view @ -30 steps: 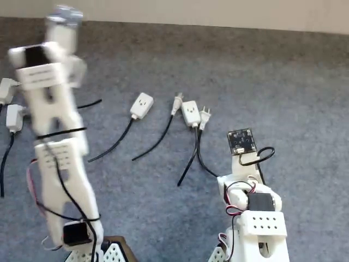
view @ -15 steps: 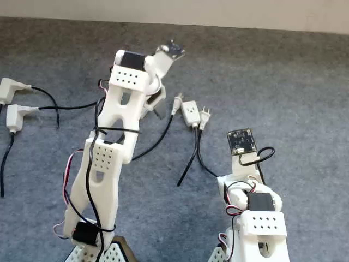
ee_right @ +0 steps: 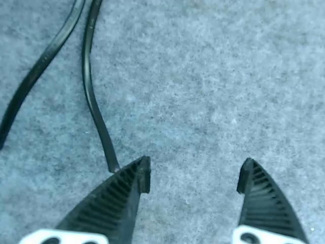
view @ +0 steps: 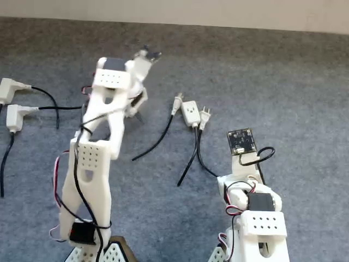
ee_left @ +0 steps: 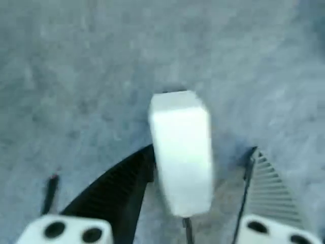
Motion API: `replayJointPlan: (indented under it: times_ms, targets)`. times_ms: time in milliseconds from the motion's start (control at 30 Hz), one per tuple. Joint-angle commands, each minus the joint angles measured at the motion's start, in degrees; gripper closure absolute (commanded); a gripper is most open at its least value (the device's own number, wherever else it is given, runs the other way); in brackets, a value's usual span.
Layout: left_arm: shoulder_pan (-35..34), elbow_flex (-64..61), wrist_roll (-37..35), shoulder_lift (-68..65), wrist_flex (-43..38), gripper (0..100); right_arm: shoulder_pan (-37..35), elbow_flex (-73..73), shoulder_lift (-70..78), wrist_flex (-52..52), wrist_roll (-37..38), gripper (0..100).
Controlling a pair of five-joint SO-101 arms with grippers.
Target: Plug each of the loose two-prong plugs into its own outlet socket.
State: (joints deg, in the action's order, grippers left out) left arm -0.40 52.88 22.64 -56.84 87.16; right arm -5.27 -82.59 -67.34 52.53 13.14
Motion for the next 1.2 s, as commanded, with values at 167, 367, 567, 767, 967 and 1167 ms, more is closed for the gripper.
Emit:
replayJointPlan:
  times_ms: [167, 367, 567, 767, 967, 1167]
  targets:
    - [-1.2, 0.4, -0.3, 0.9, -0.6, 72, -0.3, 0.1, -0.7, -0.7, -0.3, 72.7]
    - [0.4, 2.1, 2.6, 1.5, 0.4, 100, -0.4, 0.1, -0.7, -0.7, -0.3, 72.7]
    - [2.9, 14.5, 4.0, 1.5, 15.5, 100, -0.4, 0.1, -0.7, -0.8, -0.3, 72.7]
    - [4.2, -1.7, 7.7, 12.6, 15.4, 100, -0.3, 0.1, -0.7, -0.8, -0.3, 72.7]
    - [8.7, -33.1, 20.4, 32.7, 15.3, 100, -0.3, 0.1, -0.7, -0.8, -0.3, 72.7]
    - [13.0, -64.5, 36.7, 54.4, 11.5, 100, -0.3, 0.1, -0.7, -0.8, -0.3, 72.7]
